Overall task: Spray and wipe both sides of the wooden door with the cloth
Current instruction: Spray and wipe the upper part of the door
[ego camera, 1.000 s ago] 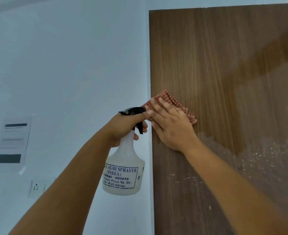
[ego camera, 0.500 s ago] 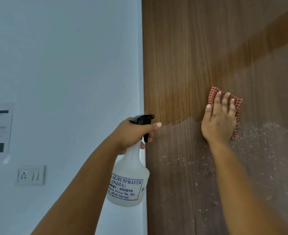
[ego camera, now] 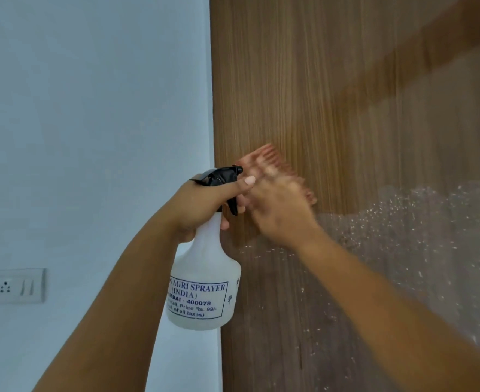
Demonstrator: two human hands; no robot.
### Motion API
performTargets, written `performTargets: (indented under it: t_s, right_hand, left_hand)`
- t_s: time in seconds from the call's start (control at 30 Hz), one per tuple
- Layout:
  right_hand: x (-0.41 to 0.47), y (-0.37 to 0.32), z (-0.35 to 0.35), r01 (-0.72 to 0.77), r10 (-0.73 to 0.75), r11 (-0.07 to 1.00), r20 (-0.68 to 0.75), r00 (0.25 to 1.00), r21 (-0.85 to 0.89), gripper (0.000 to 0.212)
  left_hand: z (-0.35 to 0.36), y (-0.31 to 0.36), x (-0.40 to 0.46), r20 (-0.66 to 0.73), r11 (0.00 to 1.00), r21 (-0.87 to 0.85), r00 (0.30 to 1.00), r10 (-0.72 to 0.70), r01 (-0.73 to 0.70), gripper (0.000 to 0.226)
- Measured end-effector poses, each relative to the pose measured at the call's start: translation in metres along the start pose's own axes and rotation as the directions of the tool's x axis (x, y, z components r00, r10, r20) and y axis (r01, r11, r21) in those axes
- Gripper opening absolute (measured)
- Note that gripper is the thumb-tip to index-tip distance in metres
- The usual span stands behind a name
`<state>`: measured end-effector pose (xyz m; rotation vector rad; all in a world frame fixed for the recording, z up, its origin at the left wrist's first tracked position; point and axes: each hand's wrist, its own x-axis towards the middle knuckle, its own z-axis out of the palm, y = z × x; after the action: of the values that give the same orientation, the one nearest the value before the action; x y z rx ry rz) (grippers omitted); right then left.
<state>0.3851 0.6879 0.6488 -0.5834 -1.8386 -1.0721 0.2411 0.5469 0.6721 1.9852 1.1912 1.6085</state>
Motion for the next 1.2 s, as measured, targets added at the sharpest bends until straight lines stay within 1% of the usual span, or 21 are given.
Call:
performTargets:
  t_s: [0.03,0.07,0.13,0.2,0.27,0.3,0.33,0.4,0.47,0.5,0.53,0.6,0.67,0.73,0.77,0.83,0.9,0.97,1.07,1.1,1.2]
  right_hand:
    - [-0.001,0.022,-0.005,-0.173,0.173,0.985,-0.041,0.984,0.005,0.055]
    - [-0.005,0.048,-0.010,-0.357,0.358,0.934,-0.078,0.931,0.020,0.056]
    - [-0.029,0.095,-0.018,-0.668,0.673,0.739,-0.087,0.734,0.087,0.055]
    - [-0.059,0.122,-0.022,-0.831,0.845,0.534,-0.065,0.530,0.155,0.055]
    - [-0.074,0.125,-0.019,-0.887,0.907,0.421,-0.057,0.418,0.190,0.056]
    - [-0.072,0.115,-0.016,-0.891,0.910,0.413,-0.058,0.409,0.188,0.056]
    - [-0.065,0.100,-0.013,-0.879,0.896,0.444,-0.064,0.440,0.176,0.056]
    - [-0.048,0.052,-0.008,-0.785,0.797,0.604,-0.101,0.596,0.138,0.055]
    - [-0.030,-0.005,0.000,-0.554,0.572,0.816,-0.095,0.814,0.168,0.052]
    - [-0.023,-0.033,0.004,-0.396,0.415,0.899,-0.073,0.907,0.186,0.049]
    - [-0.019,-0.054,0.009,-0.249,0.266,0.947,-0.059,0.962,0.203,0.045]
    - [-0.020,-0.073,0.014,-0.064,0.073,0.979,-0.038,0.997,0.194,0.044]
    - [-0.024,-0.062,0.012,0.025,-0.027,0.994,0.014,1.000,0.105,0.046]
    - [-0.033,-0.032,0.004,0.046,-0.047,0.998,-0.003,0.999,-0.043,0.049]
    - [-0.037,-0.011,0.002,-0.017,0.016,0.999,-0.030,0.999,-0.050,0.051]
    - [-0.043,0.044,-0.008,-0.265,0.268,0.963,-0.064,0.961,0.050,0.053]
    - [-0.054,0.108,-0.020,-0.472,0.483,0.871,-0.061,0.873,0.135,0.051]
    - [-0.066,0.167,-0.031,-0.607,0.636,0.761,-0.080,0.767,0.231,0.053]
    - [-0.081,0.224,-0.042,-0.716,0.792,0.596,-0.116,0.600,0.364,0.059]
    - [-0.087,0.234,-0.042,-0.732,0.812,0.570,-0.121,0.570,0.373,0.060]
    - [-0.101,0.244,-0.035,-0.715,0.787,0.611,-0.160,0.596,0.340,0.054]
  left_hand:
    - [0.002,-0.001,0.000,0.000,1.000,0.018,1.000,-0.015,0.015,0.058]
    - [0.003,-0.002,0.000,-0.002,0.999,0.040,1.000,-0.028,0.028,0.059]
    - [0.006,-0.004,-0.002,0.002,0.996,0.068,0.999,-0.049,0.049,0.052]
    - [0.008,-0.006,-0.003,0.004,0.997,0.062,0.999,-0.054,0.053,0.044]
    - [0.009,-0.009,-0.005,0.005,0.997,0.052,0.998,-0.056,0.056,0.044]
    - [0.010,-0.010,-0.006,0.000,0.997,0.047,0.998,-0.059,0.059,0.045]
    - [0.011,-0.012,-0.005,-0.008,0.997,0.047,0.998,-0.060,0.061,0.045]
    - [0.014,-0.014,-0.005,-0.045,0.997,0.042,0.997,-0.062,0.064,0.045]
    - [0.014,-0.016,-0.004,-0.065,0.999,0.013,0.997,-0.045,0.046,0.049]
    - [0.012,-0.017,-0.004,-0.055,1.000,-0.014,0.998,-0.029,0.028,0.054]
    - [0.012,-0.018,-0.003,-0.028,0.999,-0.047,1.000,-0.012,0.011,0.058]
    - [0.008,-0.019,-0.002,0.045,0.991,-0.134,0.999,0.010,-0.004,0.056]
    - [0.007,-0.015,-0.003,0.110,0.981,-0.191,0.994,0.021,0.001,0.048]
    - [0.012,-0.009,-0.002,0.116,0.988,-0.154,0.992,0.045,-0.027,0.041]
    - [0.018,-0.006,0.000,0.104,0.995,-0.092,0.994,0.047,-0.037,0.039]
    - [0.031,-0.006,0.004,0.081,1.000,0.020,0.996,0.022,-0.024,0.042]
    - [0.045,-0.012,0.009,0.076,0.997,0.069,0.997,-0.028,0.023,0.045]
    - [0.060,-0.021,0.013,0.071,0.994,0.091,0.996,-0.062,0.055,0.043]
    - [0.088,-0.031,0.016,0.081,0.991,0.114,0.994,-0.079,0.069,0.040]
    - [0.099,-0.033,0.017,0.093,0.990,0.119,0.992,-0.082,0.070,0.038]
    - [0.131,-0.031,0.024,0.118,0.985,0.138,0.986,-0.122,0.105,0.038]
